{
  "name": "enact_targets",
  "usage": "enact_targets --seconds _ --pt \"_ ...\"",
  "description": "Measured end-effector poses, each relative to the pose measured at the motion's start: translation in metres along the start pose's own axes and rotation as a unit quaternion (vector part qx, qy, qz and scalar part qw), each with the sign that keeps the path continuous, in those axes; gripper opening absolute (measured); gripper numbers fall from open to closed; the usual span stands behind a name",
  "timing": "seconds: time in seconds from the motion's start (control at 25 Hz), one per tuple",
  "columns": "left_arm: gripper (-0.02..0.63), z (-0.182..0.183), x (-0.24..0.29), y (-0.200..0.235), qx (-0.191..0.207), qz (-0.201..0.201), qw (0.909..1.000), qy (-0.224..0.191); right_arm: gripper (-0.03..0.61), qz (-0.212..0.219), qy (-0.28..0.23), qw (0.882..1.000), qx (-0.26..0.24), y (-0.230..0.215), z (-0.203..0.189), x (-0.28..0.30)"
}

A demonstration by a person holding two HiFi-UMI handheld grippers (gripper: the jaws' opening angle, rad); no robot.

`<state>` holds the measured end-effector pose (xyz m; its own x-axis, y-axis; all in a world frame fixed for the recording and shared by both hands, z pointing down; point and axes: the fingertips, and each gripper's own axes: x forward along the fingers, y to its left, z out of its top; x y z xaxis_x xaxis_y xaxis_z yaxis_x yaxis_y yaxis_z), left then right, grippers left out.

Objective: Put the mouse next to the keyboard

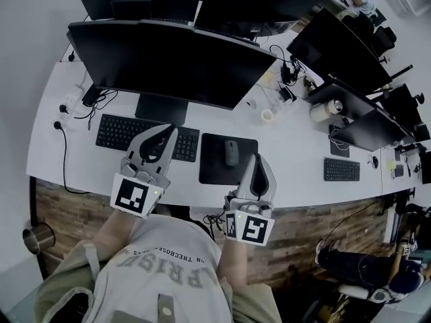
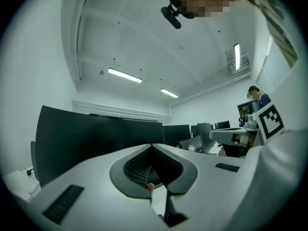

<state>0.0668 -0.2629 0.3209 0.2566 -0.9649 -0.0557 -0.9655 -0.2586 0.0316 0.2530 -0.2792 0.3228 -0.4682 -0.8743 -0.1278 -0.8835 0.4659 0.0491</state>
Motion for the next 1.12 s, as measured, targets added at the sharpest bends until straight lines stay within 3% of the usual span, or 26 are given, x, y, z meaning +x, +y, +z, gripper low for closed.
enact_targets --seconds 0.28,0.52,1.12 --pt "0.011 0.006 -0.004 0.002 0.0 0.006 1.0 -0.006 0.002 0.006 -0.023 1.0 -0.005 0.001 0.018 -0.001" --pt "0.011 0.008 -0.004 0.001 0.004 0.008 0.9999 -0.01 0.0 -0.038 -0.022 0.999 -0.024 -0.015 0.017 -0.003" --pt "0.011 0.008 0.0 -0.004 0.01 0.012 0.9998 -0.011 0.0 -0.025 -0.028 0.999 -0.032 -0.021 0.025 0.0"
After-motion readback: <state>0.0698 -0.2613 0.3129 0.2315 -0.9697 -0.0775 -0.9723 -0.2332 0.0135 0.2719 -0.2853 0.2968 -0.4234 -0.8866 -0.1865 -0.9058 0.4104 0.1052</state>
